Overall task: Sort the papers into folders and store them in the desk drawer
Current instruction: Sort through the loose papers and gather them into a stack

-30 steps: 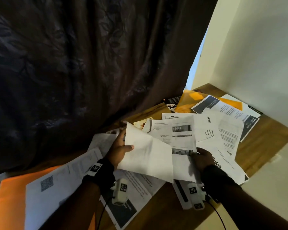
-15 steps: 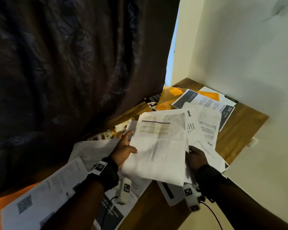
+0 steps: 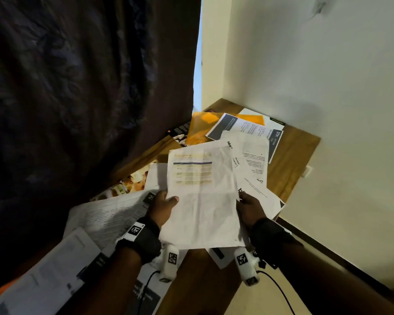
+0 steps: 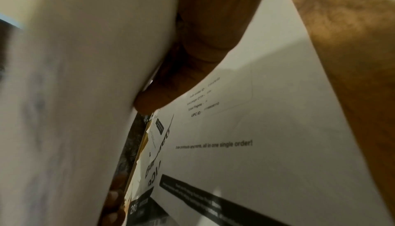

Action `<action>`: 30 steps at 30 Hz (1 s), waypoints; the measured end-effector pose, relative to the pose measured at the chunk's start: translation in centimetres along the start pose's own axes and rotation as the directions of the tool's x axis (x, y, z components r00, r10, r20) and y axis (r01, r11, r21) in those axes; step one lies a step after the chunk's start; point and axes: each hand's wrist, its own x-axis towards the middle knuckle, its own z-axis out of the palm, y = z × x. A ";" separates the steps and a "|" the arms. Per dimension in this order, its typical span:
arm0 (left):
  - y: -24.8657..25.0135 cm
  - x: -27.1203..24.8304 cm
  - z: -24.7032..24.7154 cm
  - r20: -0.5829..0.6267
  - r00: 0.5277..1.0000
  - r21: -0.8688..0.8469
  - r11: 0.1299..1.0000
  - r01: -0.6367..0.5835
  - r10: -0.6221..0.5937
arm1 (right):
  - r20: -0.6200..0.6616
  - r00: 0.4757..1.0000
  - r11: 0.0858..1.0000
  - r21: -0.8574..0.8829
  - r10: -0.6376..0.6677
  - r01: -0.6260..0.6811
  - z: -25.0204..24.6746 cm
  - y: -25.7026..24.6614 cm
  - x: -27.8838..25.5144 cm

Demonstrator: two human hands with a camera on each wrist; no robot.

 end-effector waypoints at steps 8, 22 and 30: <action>0.6 -0.1 2.5 0.023 0.991 0.030 0.990 -0.136 0.135 | -0.119 0.993 0.975 -0.220 0.018 -0.044 -1.1 0.8 1.0; 3.0 1.9 8.7 0.152 0.955 0.617 0.731 -0.292 0.253 | -0.424 0.904 0.960 -0.229 0.052 -0.162 -13.3 0.2 4.8; 4.4 2.7 12.7 0.210 0.965 0.890 0.378 -0.256 0.161 | -0.490 0.866 0.963 -0.175 0.093 -0.203 -19.0 1.3 6.0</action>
